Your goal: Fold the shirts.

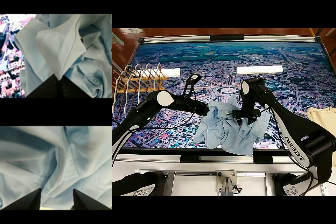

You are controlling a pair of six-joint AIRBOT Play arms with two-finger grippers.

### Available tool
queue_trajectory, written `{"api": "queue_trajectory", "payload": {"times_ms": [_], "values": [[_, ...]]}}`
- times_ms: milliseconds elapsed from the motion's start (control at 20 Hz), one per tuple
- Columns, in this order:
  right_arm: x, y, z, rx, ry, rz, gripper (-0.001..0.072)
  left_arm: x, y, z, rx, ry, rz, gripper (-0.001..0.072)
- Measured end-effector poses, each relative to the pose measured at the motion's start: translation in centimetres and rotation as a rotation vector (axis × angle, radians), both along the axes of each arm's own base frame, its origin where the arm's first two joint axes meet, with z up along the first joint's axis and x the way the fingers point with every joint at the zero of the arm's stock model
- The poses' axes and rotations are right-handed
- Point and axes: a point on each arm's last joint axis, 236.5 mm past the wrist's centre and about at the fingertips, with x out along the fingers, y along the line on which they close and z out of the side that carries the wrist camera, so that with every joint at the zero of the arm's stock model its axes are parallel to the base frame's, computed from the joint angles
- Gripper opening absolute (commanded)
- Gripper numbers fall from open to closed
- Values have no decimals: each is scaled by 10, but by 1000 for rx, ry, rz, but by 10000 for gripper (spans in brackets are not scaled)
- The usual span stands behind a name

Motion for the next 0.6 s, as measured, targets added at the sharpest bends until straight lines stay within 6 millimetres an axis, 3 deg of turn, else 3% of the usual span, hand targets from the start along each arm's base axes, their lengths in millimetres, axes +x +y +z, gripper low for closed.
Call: {"api": "queue_trajectory", "payload": {"times_ms": [100, 150, 200, 250, 400, 500, 600], "values": [[3, 2, -10, -7, 2, -18, 507, 0, 0, 0, 0, 0, 0, 54], [2, 1, -14, -14, 12, -25, 389, 0, 0, 0, 0, 0, 0, 55], [2, 1, -18, -18, 21, -26, 146, 0, 0, 0, 0, 0, -1, 55], [-1, 0, -19, -25, 36, -22, 72, 0, 0, 0, 1, -2, -3, 54], [-14, -13, -10, -37, 101, 48, 72, 0, 0, 0, 5, -9, -13, 55], [-9, -33, 13, -61, 78, 100, 72, -1, -1, 3, 6, -10, -26, 55], [7, -43, 49, -38, -20, 161, 72, -1, -5, 18, -4, -18, -48, 54]]}}
